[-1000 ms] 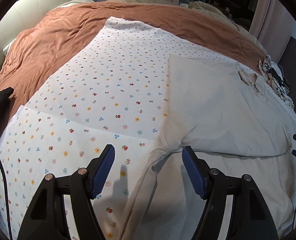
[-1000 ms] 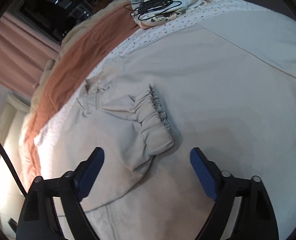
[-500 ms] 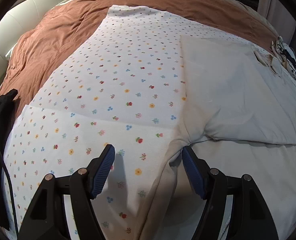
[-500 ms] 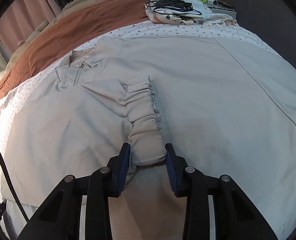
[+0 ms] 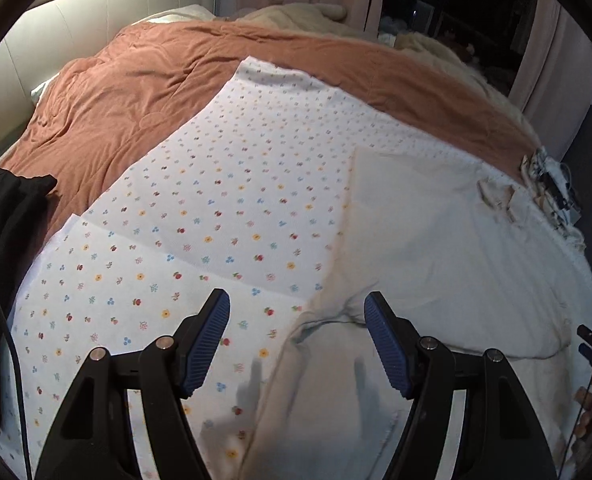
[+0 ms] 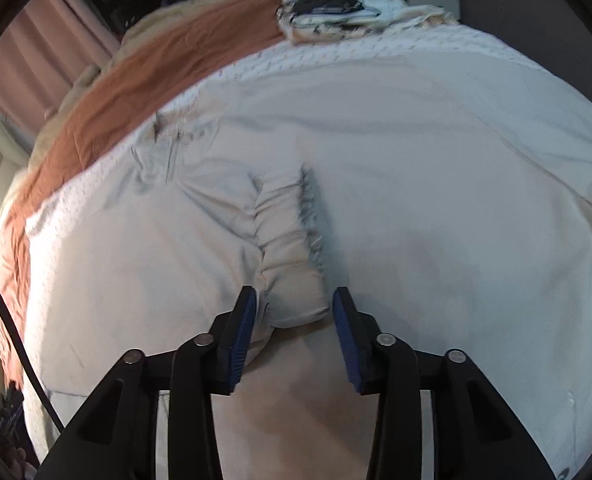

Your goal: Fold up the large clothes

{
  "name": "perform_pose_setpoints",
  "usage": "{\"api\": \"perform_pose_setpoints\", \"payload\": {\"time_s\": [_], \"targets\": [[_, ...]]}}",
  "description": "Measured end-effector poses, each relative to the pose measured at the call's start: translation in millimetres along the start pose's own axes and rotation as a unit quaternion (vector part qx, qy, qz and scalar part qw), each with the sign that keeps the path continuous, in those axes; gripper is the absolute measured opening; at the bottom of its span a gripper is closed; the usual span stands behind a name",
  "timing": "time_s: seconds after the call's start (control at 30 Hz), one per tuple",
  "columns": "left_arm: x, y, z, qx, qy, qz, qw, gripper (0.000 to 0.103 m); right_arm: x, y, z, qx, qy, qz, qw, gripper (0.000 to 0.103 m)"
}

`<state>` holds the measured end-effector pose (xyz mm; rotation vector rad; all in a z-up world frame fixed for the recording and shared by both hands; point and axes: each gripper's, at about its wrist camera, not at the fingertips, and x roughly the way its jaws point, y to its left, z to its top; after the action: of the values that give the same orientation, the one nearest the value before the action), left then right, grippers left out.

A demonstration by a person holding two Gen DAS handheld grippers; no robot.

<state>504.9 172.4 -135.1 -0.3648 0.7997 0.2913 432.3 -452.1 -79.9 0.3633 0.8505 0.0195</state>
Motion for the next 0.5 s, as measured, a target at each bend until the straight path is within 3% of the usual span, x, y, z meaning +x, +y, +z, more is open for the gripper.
{"api": "perform_pose_setpoints", "payload": {"time_s": [0.03,0.07,0.13,0.2,0.27,0.5], "targets": [[-8,-5,0,-0.003,-0.011,-0.009,0.9999,0.07,-12,-4,1,0.003,-0.016,0.001,1.0,0.074],[-15,-11,0,-0.004,-0.021,-0.018,0.9996,0.07,-21,-7,0,0.008,-0.028,0.003,1.0,0.084],[-24,-22,-1,-0.005,-0.033,-0.033,0.9989,0.074,-41,-17,0,0.019,-0.046,0.01,0.999,0.084],[-30,-35,-5,-0.007,-0.038,-0.057,0.9976,0.09,-54,-26,-1,0.029,-0.053,0.014,0.998,0.084],[-34,-49,-10,-0.007,-0.037,-0.084,0.9958,0.097,-66,-36,-5,0.041,-0.057,0.024,0.997,0.084],[-41,-95,-18,0.001,-0.04,-0.138,0.9896,0.097,-107,-80,-22,0.061,-0.093,0.016,0.994,0.084]]}}
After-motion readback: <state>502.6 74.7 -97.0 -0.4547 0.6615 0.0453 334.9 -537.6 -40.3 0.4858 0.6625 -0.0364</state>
